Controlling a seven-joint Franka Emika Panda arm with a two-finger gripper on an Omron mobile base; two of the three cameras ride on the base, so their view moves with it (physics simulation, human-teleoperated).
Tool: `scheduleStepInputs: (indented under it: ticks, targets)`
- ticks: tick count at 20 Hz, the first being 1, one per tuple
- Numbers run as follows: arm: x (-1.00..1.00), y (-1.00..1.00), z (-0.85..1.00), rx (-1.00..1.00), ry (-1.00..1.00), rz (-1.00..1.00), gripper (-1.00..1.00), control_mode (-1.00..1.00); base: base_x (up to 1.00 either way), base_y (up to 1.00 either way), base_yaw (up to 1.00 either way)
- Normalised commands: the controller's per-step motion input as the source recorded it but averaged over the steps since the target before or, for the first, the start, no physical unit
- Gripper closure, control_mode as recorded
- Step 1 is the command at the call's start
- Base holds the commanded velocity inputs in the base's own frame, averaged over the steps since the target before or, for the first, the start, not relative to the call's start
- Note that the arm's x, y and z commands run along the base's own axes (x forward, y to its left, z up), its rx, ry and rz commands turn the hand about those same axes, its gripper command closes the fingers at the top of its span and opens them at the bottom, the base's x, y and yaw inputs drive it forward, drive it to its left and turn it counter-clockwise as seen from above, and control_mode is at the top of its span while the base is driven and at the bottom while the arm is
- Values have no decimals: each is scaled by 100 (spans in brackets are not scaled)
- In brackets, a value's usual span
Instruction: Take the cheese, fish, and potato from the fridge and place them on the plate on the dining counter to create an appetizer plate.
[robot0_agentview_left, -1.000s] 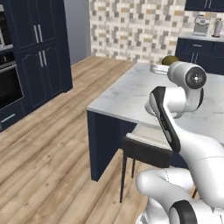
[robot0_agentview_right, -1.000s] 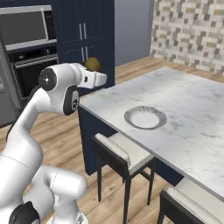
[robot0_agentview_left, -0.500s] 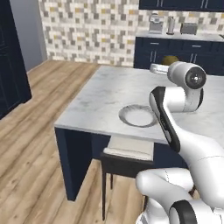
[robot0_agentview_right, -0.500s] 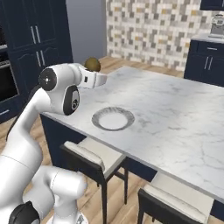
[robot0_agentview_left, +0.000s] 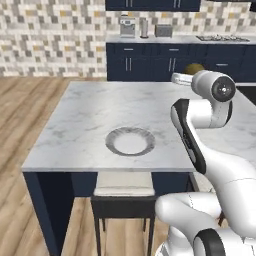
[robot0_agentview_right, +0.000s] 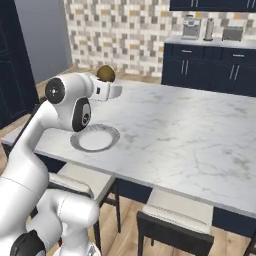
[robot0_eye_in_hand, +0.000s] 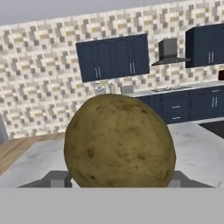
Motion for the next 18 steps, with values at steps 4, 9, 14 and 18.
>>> scheduleStepInputs:
  ticks: [4, 9, 14, 18]
  targets:
    - [0, 0, 0, 0, 0, 0, 100, 100, 26, 26, -41]
    - [0, 15, 0, -1, -1, -13, 100, -100, 5, 22, -22]
    - [0, 43, 0, 0, 0, -25, 100, -100, 0, 0, 0]
    - [-3, 46, 0, 0, 0, -19, 100, -100, 0, 0, 0]
